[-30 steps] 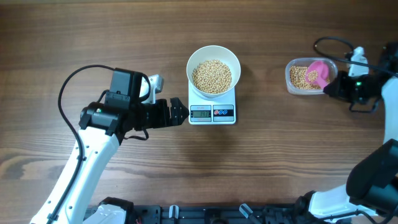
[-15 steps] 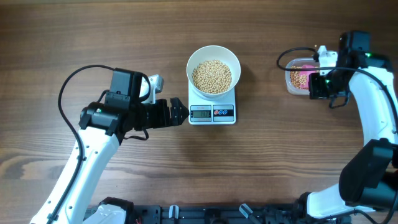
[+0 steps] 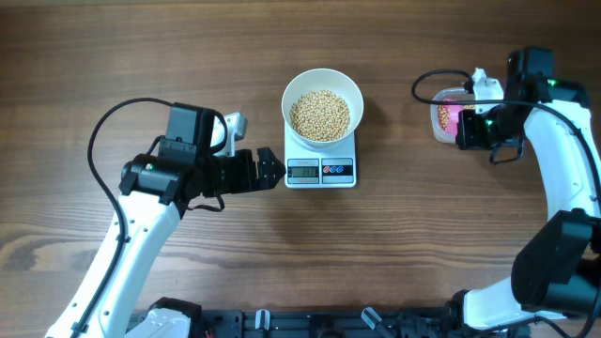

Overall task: Scoop item into bowl and weigh 150g on scale
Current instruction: 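Dip the pink scoop into the tub and scoop a few soybeans, then carry the scoop with the right gripper over the white bowl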

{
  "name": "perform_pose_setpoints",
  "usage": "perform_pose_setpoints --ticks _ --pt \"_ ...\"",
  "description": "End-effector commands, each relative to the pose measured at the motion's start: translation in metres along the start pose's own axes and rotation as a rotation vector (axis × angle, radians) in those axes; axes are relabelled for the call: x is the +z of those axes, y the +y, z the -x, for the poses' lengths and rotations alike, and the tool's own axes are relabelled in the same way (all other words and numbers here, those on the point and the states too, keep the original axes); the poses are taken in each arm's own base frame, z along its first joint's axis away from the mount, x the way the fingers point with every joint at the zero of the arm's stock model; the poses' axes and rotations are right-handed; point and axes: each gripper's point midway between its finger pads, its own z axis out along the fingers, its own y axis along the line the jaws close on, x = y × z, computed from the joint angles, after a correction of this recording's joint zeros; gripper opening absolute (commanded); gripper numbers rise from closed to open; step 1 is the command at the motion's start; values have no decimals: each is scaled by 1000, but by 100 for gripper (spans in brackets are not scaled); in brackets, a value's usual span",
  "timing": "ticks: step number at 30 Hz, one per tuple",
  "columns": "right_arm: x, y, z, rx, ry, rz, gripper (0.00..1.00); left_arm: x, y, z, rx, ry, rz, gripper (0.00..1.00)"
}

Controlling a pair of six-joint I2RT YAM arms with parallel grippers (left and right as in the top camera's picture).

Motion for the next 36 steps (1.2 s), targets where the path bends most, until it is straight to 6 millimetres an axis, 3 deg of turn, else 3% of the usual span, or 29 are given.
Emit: perform_pose_setpoints --ticks 1,5,13,18,25,33,36 --pt "-7 1 -1 73 -24 41 4 1 3 2 15 -4 11 100" --pt "-11 -13 -2 144 -35 38 4 1 3 2 15 -4 11 100" --pt "-23 -18 4 253 -113 207 4 1 3 2 15 -4 11 100" --pt "-48 -28 14 348 -226 382 4 1 3 2 15 -3 11 100" --pt "-73 -44 12 459 -318 532 4 1 3 2 15 -3 11 100" --pt "-122 -8 32 303 -519 860 4 1 3 2 15 -4 11 100" --pt "-128 -4 34 286 -540 890 4 1 3 2 15 -4 11 100"
